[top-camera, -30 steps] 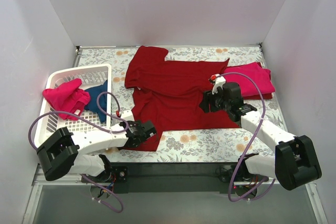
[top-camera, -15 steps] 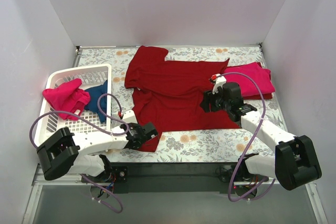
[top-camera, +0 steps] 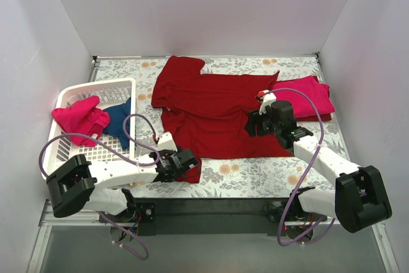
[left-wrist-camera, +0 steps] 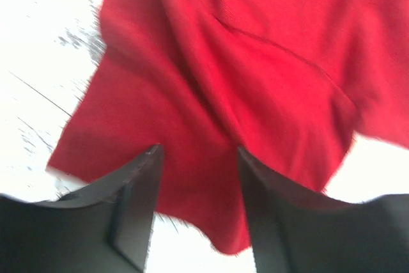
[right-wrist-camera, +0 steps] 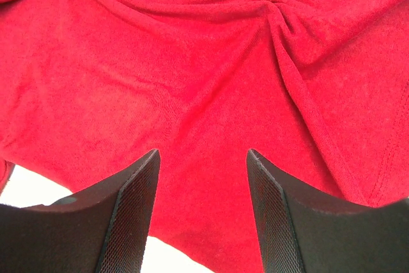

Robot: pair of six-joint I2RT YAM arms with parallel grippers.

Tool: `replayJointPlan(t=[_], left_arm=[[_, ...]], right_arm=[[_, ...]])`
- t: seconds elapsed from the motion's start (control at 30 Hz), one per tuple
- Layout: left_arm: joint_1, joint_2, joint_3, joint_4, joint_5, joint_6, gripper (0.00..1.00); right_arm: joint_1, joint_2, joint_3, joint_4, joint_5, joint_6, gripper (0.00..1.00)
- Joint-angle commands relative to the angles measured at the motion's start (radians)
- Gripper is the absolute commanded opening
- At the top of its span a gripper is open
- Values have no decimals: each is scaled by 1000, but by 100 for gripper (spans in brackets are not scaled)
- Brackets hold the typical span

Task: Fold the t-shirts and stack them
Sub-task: Flatten the tshirt out

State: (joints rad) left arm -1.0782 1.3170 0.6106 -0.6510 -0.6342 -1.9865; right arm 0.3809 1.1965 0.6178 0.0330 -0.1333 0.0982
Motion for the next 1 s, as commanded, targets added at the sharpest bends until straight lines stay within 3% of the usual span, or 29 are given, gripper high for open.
replayJointPlan(t=[0.0, 0.13, 0.43, 0.8, 0.97], left_arm=[[-38, -107, -2, 5, 71, -87, 50], [-46, -170, 12, -229, 4, -205, 59], [-46, -134, 11, -533, -21, -438, 63], [-46, -180, -80, -385, -41, -420, 57], [-46, -200, -123, -231, -41, -371, 56]], right_arm=[[-2, -23, -6, 34, -2, -12, 52], [-2, -25, -7, 34, -11, -12, 52], [-2, -23, -10, 34, -32, -9, 52], [-4, -11, -9, 36, -46, -8, 52], [-2, -14, -10, 35, -40, -8, 52]])
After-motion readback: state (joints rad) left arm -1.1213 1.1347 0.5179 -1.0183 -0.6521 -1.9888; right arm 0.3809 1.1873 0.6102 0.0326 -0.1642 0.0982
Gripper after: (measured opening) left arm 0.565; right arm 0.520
